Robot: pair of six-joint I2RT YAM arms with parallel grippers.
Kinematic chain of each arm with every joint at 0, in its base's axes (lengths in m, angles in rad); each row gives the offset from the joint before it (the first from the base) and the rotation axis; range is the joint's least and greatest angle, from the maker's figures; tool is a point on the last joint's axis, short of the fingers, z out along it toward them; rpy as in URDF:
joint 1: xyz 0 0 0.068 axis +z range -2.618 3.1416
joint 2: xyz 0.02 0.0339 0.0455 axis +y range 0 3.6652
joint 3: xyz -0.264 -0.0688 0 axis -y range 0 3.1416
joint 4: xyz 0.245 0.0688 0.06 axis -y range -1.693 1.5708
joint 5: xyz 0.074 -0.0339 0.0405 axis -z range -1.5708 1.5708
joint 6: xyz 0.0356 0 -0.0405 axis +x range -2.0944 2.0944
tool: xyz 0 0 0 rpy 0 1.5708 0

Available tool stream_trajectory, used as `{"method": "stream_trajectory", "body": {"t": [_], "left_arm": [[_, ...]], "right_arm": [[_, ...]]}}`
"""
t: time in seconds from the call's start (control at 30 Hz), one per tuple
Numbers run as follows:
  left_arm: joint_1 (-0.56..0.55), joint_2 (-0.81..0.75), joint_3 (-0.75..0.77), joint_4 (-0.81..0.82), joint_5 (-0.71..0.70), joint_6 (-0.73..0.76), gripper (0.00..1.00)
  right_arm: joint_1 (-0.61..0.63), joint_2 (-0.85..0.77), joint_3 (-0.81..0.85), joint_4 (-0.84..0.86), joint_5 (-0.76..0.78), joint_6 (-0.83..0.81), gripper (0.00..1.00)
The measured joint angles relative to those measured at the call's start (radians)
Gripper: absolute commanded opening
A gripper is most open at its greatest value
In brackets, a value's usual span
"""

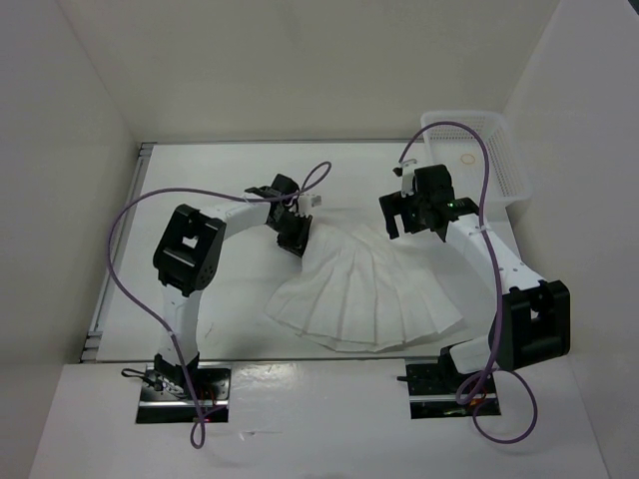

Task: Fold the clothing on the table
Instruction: Flatten the skirt out

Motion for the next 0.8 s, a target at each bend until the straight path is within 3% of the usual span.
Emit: {"method": "stream_trajectory", "body": {"t": [0.3,0.47,0.5,0.53,0.6,0.67,0.8], "left_arm": [[0.207,-0.047,-0.020,-0.034,-0.119,0.054,0.00],[0.284,-0.047,0.012,-0.058,-0.189,0.094,0.03],[0.285,-0.048,0.012,-0.066,-0.196,0.103,0.11],[0.284,-0.051,0.012,-0.077,-0.201,0.110,0.34],[0.278,-0.063,0.006,-0.098,-0.209,0.133,0.53],[0.276,-0.096,-0.011,-0.114,-0.219,0.143,0.67],[0.284,-0.208,-0.029,-0.143,-0.227,0.161,0.76]], "right_arm": [[0.000,0.011,0.000,0.002,-0.009,-0.003,0.98],[0.052,0.104,0.020,0.002,0.031,-0.004,0.98],[0.077,0.138,0.031,0.003,0.041,-0.003,0.98],[0.098,0.169,0.042,0.003,0.048,-0.004,0.98],[0.133,0.235,0.076,0.001,0.056,-0.003,0.98],[0.146,0.292,0.124,0.002,0.056,-0.003,0.98],[0.146,0.357,0.232,0.009,0.058,-0.002,0.94]]}}
